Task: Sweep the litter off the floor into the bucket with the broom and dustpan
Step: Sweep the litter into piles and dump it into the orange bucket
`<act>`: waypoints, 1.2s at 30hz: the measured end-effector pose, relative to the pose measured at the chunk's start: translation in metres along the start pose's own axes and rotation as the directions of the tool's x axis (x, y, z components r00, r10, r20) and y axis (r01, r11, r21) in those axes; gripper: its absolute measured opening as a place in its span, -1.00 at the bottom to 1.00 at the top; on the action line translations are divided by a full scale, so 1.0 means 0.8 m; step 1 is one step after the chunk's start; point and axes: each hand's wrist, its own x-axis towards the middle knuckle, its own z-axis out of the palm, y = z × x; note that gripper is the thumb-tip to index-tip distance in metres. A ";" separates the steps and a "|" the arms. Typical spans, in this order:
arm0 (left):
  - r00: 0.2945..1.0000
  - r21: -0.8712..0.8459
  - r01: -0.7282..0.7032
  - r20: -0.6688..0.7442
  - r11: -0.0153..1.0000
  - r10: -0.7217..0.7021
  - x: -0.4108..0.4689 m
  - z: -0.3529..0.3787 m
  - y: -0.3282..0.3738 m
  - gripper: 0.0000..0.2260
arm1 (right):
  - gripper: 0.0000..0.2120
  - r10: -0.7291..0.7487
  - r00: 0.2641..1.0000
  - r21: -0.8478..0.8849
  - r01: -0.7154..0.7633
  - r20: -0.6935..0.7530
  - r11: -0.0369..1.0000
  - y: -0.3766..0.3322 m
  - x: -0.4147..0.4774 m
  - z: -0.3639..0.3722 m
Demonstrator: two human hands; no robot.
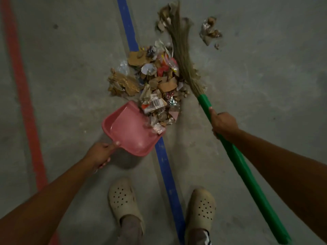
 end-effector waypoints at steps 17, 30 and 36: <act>0.984 0.103 -0.168 0.071 0.980 0.161 0.054 0.016 0.110 -0.48 | -0.44 -0.142 0.987 -0.190 0.153 0.072 0.970 0.069 -0.100 0.071; 0.988 0.074 -0.139 0.076 0.988 0.134 0.031 0.033 0.029 -0.43 | -0.27 0.134 0.982 0.102 -0.122 -0.129 0.987 0.125 -0.039 -0.005; 0.993 0.105 -0.073 0.102 0.992 0.062 0.037 0.047 0.057 -0.44 | -0.32 0.095 0.995 -0.035 -0.094 0.029 0.995 0.120 -0.037 0.006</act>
